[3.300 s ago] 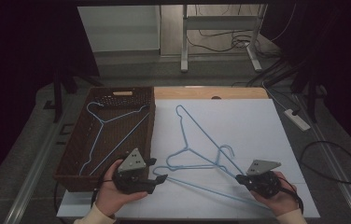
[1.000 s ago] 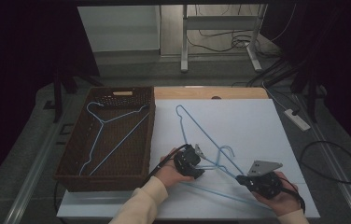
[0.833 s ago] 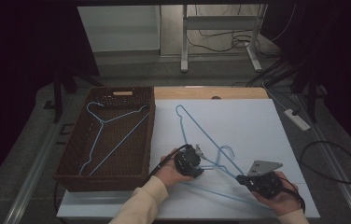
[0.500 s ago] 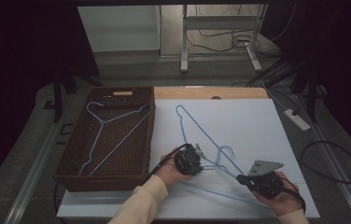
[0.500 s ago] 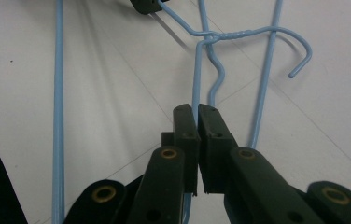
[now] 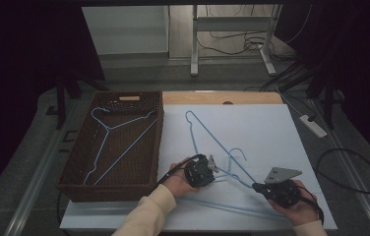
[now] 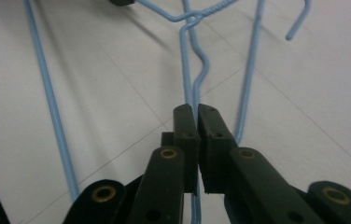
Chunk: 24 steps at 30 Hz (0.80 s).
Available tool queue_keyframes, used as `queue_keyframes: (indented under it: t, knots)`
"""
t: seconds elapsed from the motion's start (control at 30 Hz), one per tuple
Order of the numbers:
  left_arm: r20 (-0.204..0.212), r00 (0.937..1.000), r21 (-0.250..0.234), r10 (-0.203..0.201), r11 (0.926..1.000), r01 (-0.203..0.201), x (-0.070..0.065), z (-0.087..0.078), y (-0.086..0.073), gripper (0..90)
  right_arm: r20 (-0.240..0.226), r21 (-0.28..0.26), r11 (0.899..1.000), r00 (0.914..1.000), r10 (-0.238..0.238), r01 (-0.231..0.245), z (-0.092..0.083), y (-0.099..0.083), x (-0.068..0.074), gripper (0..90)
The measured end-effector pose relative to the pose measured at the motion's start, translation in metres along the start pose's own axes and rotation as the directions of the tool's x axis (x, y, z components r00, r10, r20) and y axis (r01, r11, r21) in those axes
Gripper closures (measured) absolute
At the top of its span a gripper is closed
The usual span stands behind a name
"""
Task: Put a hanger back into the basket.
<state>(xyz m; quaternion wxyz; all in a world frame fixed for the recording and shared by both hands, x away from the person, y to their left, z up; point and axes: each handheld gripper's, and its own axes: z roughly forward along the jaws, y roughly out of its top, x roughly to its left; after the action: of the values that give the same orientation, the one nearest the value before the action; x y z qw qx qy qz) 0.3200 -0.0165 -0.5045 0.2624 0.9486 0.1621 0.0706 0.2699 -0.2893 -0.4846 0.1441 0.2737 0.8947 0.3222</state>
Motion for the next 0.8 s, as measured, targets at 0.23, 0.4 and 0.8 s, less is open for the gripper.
queue_keyframes:
  t: [0.23, 0.4, 0.8]
  knots:
    - [0.011, 0.9999, -0.033, 0.003, 0.9995, -0.003, -0.004, -0.011, -0.001, 86.8, -0.001, -0.049, 0.999, 0.9998, 0.022, -0.022, -0.003, 0.000, -0.001, 84.3]
    - [0.018, 0.9998, -0.072, -0.005, 0.9974, 0.007, -0.010, -0.023, -0.003, 86.8, 0.011, -0.122, 0.991, 0.9979, 0.063, -0.061, -0.009, -0.002, -0.006, 70.5]
    - [0.083, 0.9952, -0.216, -0.052, 0.9739, 0.069, -0.024, -0.063, -0.011, 86.8, 0.036, -0.317, 0.925, 0.9720, 0.232, -0.209, -0.032, -0.011, -0.023, 48.7]
